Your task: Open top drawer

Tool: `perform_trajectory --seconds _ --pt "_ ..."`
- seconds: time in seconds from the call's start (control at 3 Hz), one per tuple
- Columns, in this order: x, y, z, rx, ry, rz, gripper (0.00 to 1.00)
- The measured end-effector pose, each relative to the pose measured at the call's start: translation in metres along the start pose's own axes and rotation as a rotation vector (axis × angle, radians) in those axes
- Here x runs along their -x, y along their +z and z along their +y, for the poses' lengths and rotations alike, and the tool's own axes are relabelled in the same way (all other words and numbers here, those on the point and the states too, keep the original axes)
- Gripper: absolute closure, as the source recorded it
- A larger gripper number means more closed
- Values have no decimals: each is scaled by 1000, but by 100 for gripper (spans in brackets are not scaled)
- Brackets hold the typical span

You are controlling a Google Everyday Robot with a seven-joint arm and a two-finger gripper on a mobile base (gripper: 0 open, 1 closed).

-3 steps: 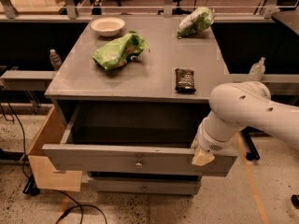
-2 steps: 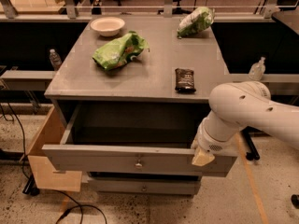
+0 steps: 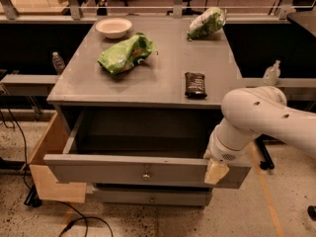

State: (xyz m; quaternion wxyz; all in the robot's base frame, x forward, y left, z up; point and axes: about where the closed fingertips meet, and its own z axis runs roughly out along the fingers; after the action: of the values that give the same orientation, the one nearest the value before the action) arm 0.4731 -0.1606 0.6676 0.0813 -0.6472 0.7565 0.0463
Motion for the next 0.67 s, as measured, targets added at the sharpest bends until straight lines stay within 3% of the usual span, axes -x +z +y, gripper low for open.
perform_trajectory --seconds 0.33,0.67 --pt "0 -1 0 -1 -1 1 0" --pt "0 -6 -2 -9 -10 -2 0"
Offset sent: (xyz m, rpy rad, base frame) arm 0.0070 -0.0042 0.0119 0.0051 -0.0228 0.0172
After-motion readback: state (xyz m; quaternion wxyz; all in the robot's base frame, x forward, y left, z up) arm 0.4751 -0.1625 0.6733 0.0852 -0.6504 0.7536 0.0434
